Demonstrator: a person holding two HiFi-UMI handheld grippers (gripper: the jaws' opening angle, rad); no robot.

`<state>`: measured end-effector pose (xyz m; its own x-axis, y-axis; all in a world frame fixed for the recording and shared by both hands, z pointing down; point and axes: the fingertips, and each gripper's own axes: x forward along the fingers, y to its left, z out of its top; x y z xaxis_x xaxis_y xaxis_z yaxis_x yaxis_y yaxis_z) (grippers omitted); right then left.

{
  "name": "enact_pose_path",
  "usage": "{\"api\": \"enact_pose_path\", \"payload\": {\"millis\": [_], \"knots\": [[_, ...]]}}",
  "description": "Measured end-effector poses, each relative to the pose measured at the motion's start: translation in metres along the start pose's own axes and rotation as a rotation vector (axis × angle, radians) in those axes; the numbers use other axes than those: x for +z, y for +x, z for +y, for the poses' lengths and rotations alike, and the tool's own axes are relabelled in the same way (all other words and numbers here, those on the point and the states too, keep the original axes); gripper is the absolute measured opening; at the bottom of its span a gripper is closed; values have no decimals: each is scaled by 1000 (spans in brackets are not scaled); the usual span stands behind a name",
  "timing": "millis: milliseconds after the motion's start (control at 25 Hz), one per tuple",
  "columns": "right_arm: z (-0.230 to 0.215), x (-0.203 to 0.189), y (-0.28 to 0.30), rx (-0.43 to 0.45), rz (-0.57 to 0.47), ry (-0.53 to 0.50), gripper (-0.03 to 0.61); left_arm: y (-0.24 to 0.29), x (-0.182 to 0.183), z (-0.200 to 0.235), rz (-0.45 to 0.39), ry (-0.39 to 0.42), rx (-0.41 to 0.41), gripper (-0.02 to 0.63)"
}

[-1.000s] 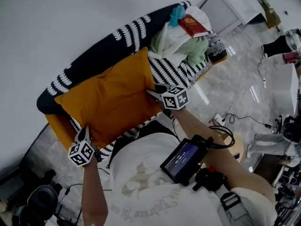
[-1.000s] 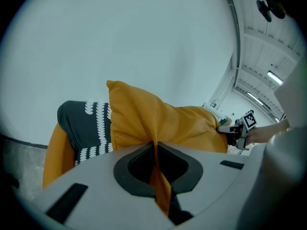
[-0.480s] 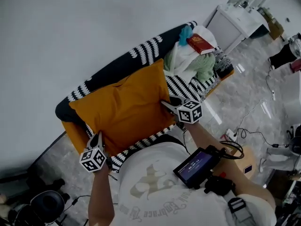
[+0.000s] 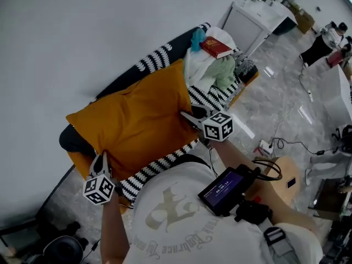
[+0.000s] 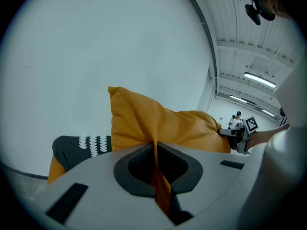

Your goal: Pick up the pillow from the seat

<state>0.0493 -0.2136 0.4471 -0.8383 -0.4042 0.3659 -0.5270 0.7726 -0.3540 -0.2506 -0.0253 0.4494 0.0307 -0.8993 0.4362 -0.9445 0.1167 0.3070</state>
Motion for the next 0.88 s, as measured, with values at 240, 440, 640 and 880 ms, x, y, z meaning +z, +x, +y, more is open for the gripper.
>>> {"api": "enact_pose_path", "payload": {"millis": [240, 440, 640, 880], "knots": [[10, 22, -35, -20, -75, -38, 152, -11, 17, -22, -61, 25, -23, 17], [9, 19, -55, -42, -101, -54, 150, -11, 15, -36, -69, 41, -50, 17], [12, 9, -70, -60, -96, -39, 150, -17, 7, -42, -53, 44, -62, 17], [10, 0, -73, -78, -84, -30, 150, -14, 1, -43, -44, 39, -75, 17]]}}
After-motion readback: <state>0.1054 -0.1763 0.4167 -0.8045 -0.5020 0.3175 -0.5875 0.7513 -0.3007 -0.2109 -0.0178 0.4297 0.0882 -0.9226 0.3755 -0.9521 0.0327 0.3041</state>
